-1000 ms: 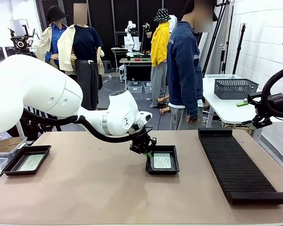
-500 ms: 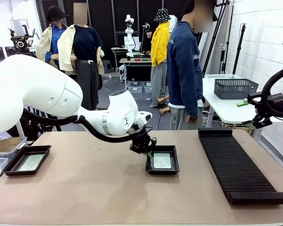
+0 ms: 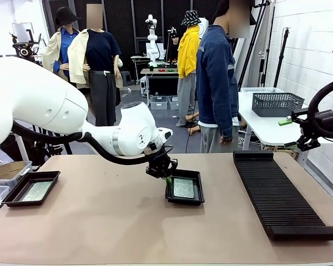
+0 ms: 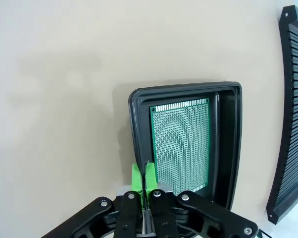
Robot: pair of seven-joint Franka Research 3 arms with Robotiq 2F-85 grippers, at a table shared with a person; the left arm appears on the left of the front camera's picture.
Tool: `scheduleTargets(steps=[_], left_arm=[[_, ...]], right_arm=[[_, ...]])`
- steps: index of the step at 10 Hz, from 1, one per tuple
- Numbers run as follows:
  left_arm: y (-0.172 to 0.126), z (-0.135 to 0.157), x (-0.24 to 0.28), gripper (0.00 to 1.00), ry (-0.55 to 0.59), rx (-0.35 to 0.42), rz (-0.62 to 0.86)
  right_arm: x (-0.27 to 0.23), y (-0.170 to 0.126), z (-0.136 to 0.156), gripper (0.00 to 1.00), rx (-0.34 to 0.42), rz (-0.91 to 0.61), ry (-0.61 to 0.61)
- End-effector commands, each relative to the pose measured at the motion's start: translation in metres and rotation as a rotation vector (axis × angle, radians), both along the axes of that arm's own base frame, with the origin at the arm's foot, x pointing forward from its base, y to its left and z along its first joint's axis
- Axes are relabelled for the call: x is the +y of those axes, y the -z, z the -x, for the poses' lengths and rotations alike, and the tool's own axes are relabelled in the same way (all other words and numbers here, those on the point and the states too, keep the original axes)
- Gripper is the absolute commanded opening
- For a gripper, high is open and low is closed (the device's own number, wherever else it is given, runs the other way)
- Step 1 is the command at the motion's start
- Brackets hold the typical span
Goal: Inspect and transfer BCBs to ESD trays.
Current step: Pick up the ESD tray and place it on the left side of the table.
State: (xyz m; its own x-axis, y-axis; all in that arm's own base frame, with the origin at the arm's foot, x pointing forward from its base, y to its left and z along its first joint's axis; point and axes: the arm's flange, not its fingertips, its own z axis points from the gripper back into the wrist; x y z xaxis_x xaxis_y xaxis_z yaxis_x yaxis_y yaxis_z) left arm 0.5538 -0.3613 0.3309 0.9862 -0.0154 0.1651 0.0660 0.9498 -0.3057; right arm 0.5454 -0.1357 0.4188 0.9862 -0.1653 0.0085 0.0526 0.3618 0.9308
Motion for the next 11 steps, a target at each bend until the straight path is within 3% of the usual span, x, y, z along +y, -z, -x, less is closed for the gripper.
scheduleTargets(steps=[1, 7, 11], left_arm=[[-0.005, 0.018, 0.022, 0.00, 0.034, -0.006, -0.015], [-0.022, 0.021, 0.099, 0.00, -0.036, -0.047, -0.015], [-0.015, 0.023, 0.135, 0.00, -0.025, -0.053, -0.082]], right_arm=[[-0.001, 0.000, -0.002, 1.00, -0.008, -0.006, -0.012], [-0.001, 0.000, -0.002, 1.00, -0.008, -0.006, -0.012], [-0.001, 0.000, -0.002, 1.00, -0.008, -0.006, -0.012]])
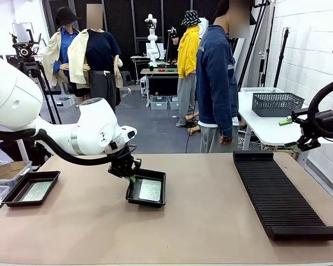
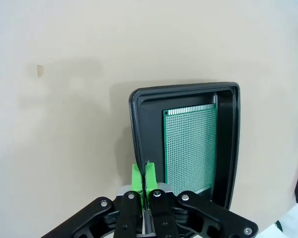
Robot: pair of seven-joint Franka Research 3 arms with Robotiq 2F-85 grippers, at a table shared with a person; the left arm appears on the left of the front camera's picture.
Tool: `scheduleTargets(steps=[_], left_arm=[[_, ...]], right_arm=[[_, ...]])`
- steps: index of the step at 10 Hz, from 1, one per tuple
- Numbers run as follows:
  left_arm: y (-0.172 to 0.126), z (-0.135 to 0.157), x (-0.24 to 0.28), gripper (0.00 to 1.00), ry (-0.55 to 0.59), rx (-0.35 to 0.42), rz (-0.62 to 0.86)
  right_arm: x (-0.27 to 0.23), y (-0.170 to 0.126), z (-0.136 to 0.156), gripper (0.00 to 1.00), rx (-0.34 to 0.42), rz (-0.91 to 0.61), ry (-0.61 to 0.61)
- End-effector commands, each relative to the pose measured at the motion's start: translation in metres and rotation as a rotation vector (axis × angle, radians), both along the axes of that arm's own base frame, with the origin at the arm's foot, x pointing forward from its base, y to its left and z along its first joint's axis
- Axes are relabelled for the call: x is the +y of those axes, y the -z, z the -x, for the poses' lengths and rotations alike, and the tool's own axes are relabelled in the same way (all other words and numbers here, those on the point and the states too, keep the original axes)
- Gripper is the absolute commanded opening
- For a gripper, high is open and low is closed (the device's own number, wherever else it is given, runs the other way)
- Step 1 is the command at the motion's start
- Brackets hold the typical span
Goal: Inspect and transfer BCBs to ESD trays.
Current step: Pick up the ESD tray and place it on the left side of the table.
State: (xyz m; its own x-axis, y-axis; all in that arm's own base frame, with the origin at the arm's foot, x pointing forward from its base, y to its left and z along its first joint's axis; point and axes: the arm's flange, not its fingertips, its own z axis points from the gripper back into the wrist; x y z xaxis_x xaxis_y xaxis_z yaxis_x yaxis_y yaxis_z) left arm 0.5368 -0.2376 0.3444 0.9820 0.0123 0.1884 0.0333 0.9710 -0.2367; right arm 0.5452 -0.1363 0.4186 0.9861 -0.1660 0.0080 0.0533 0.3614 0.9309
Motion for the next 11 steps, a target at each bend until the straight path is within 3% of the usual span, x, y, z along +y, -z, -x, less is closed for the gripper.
scheduleTargets(steps=[1, 6, 11], left_arm=[[-0.004, 0.008, 0.022, 0.00, 0.021, -0.039, -0.018], [-0.011, 0.004, 0.084, 0.00, 0.062, -0.015, -0.104], [-0.005, -0.008, 0.141, 0.00, 0.013, 0.031, -0.142]], right_arm=[[0.000, 0.000, -0.002, 1.00, -0.008, -0.005, -0.012], [0.000, 0.000, -0.002, 1.00, -0.008, -0.005, -0.012], [0.000, 0.000, -0.002, 1.00, -0.008, -0.005, -0.012]])
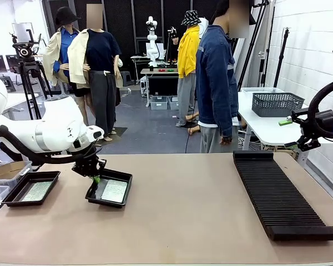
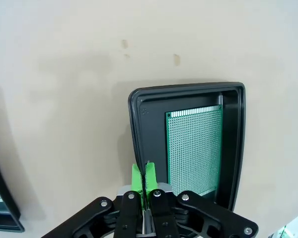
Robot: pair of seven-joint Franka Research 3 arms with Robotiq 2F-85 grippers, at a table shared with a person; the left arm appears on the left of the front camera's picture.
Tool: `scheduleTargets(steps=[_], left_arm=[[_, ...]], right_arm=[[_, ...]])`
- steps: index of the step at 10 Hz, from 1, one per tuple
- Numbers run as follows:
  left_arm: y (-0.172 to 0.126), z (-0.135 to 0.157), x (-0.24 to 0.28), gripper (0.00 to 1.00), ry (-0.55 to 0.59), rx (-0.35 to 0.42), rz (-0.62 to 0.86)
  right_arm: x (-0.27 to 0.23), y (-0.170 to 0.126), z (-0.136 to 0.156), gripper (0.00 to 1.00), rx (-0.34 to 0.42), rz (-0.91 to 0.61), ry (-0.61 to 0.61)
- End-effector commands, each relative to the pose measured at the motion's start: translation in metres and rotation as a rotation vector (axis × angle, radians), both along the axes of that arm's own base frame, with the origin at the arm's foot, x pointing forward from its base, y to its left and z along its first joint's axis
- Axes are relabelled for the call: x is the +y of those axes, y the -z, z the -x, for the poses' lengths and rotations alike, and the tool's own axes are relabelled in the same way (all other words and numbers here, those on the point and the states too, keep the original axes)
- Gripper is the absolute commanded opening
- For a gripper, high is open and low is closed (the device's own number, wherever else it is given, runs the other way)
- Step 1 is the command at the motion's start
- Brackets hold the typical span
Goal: Inspect and transfer BCBs to ESD trays.
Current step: Pick up the ESD tray and place it on the left side of the table.
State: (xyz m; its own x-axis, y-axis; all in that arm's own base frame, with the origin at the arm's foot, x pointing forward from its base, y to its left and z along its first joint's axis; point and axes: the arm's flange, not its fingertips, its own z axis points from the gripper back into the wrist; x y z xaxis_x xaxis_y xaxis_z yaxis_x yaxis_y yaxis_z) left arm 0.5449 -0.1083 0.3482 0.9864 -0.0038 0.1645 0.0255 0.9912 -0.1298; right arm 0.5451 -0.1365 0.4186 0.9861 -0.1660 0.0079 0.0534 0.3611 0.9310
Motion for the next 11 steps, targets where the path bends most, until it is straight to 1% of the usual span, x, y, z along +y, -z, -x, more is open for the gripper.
scheduleTargets(steps=[1, 3, 6, 9, 11], left_arm=[[-0.001, -0.001, 0.021, 0.00, 0.015, 0.011, -0.044], [0.002, 0.002, 0.039, 0.00, 0.034, 0.022, -0.077], [0.008, 0.001, 0.063, 0.00, 0.066, 0.011, -0.096], [0.011, 0.000, 0.087, 0.00, 0.044, 0.002, -0.073], [0.007, 0.001, 0.099, 0.00, 0.034, -0.006, -0.078]], right_arm=[[0.000, 0.000, -0.002, 1.00, -0.008, -0.005, -0.012], [0.000, 0.000, -0.002, 1.00, -0.008, -0.005, -0.012], [0.000, 0.000, -0.002, 1.00, -0.008, -0.005, -0.012], [0.000, 0.000, -0.002, 1.00, -0.008, -0.005, -0.012], [0.000, 0.000, -0.002, 1.00, -0.008, -0.005, -0.012]])
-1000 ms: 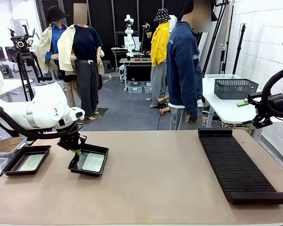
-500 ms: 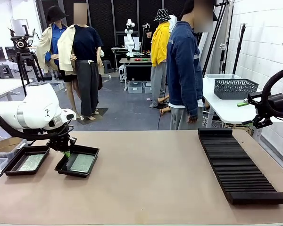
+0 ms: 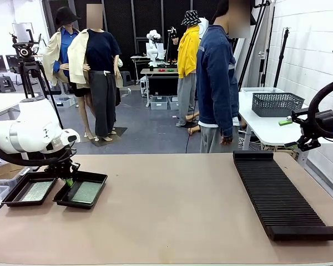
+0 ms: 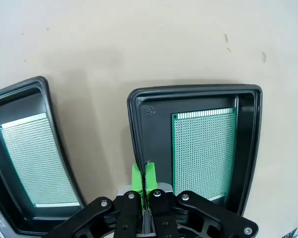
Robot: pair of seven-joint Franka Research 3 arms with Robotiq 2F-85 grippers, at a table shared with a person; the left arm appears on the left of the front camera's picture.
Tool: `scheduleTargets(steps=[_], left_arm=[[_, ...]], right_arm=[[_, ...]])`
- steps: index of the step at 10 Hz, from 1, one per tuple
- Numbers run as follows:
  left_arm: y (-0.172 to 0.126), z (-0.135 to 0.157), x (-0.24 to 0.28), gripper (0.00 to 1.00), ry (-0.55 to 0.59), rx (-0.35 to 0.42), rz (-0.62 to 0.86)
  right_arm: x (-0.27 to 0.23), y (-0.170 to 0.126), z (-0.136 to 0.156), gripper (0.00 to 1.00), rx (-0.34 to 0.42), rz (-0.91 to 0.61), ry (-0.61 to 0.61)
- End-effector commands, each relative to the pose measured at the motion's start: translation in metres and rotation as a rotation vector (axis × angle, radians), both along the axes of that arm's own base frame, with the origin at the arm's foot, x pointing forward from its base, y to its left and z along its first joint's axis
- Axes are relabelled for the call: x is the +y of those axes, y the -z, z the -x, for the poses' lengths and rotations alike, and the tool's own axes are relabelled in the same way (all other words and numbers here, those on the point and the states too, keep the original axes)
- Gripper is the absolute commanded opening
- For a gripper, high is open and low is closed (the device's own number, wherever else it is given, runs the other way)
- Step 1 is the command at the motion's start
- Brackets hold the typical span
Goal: Inspect and transfer BCBs to ESD trays.
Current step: Pick up the ESD tray and place it on the left side of the table.
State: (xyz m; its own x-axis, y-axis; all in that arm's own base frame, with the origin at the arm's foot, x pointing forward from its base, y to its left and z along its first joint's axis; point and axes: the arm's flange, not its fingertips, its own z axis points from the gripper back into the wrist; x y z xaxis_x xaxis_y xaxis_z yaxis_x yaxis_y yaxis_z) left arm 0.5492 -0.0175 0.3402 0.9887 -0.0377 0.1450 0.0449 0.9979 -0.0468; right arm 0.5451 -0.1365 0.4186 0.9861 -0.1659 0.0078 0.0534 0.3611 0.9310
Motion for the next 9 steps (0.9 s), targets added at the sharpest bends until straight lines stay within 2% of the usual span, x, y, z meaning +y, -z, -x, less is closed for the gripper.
scheduleTargets(steps=[1, 4, 7, 8, 9], left_arm=[[-0.002, 0.007, 0.012, 0.00, 0.006, -0.025, 0.004], [0.004, 0.012, 0.023, 0.00, -0.008, 0.002, -0.023], [0.002, 0.011, 0.023, 0.00, -0.011, -0.010, -0.027], [-0.001, 0.009, 0.022, 0.12, -0.009, -0.011, -0.021], [-0.003, 0.008, 0.021, 0.31, -0.009, -0.005, -0.014]], right_arm=[[0.000, 0.000, -0.002, 1.00, -0.008, -0.005, -0.012], [0.000, 0.000, -0.002, 1.00, -0.008, -0.005, -0.012], [0.000, 0.000, -0.002, 1.00, -0.008, -0.005, -0.012], [0.000, 0.000, -0.002, 1.00, -0.008, -0.005, -0.012], [0.000, 0.000, -0.002, 1.00, -0.008, -0.005, -0.012]])
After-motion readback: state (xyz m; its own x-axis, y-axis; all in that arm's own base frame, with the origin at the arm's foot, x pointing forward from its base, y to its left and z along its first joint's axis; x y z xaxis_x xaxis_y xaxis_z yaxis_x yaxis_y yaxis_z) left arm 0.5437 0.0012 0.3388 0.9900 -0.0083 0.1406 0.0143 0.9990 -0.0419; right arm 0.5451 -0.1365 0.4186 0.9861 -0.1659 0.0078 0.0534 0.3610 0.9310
